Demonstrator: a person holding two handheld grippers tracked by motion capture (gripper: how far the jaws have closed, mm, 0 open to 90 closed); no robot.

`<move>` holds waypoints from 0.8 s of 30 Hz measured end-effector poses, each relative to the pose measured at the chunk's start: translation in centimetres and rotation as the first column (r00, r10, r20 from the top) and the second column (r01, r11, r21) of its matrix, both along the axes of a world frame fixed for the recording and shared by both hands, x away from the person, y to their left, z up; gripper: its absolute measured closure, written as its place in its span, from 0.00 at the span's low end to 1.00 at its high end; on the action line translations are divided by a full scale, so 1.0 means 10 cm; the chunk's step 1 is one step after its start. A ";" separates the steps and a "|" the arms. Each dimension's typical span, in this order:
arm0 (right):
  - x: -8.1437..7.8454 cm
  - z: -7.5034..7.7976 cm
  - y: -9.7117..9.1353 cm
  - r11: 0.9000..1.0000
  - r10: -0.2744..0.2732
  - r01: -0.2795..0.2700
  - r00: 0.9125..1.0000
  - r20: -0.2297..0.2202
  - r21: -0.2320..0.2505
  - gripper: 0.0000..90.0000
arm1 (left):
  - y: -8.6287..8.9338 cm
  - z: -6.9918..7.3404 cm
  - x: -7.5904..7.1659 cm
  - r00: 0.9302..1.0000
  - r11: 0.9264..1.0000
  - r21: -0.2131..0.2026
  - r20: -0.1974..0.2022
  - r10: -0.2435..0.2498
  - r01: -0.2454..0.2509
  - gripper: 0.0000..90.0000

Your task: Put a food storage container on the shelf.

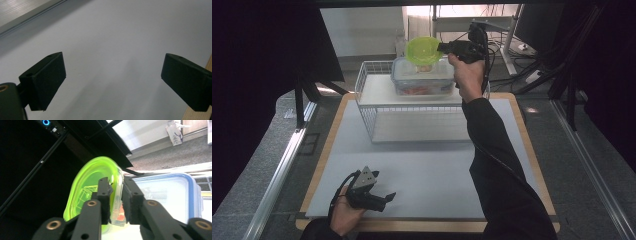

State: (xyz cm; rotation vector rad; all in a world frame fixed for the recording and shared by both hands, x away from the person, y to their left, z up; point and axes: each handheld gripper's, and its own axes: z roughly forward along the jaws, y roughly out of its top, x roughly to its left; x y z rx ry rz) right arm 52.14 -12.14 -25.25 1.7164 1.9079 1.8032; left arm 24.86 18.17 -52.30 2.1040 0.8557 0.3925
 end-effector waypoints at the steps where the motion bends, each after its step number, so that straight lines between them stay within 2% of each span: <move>1: 0.00 -0.01 0.01 1.000 -0.008 0.008 1.000 0.000 -0.004 0.82 | 0.00 0.00 0.00 1.000 1.000 0.000 0.000 0.000 0.000 0.06; 9: 0.04 -0.04 0.01 1.000 -0.010 0.010 1.000 -0.001 -0.006 0.79 | 0.00 0.00 0.00 1.000 1.000 0.001 -0.002 -0.004 0.004 0.06; 15: 0.04 -0.06 0.01 1.000 0.001 0.000 1.000 0.020 -0.026 0.63 | 0.00 0.00 0.00 1.000 1.000 0.000 -0.002 -0.004 0.004 0.06; 20: 0.06 -0.08 0.00 0.998 0.050 -0.048 0.998 0.034 -0.039 0.43 | 0.00 0.00 0.00 1.000 1.000 0.001 -0.003 -0.005 0.005 0.06; 24: 0.04 -0.07 -0.04 0.996 0.073 -0.070 0.996 0.053 -0.055 0.33 | 0.00 0.00 0.00 1.000 1.000 0.001 -0.002 -0.005 0.005 0.06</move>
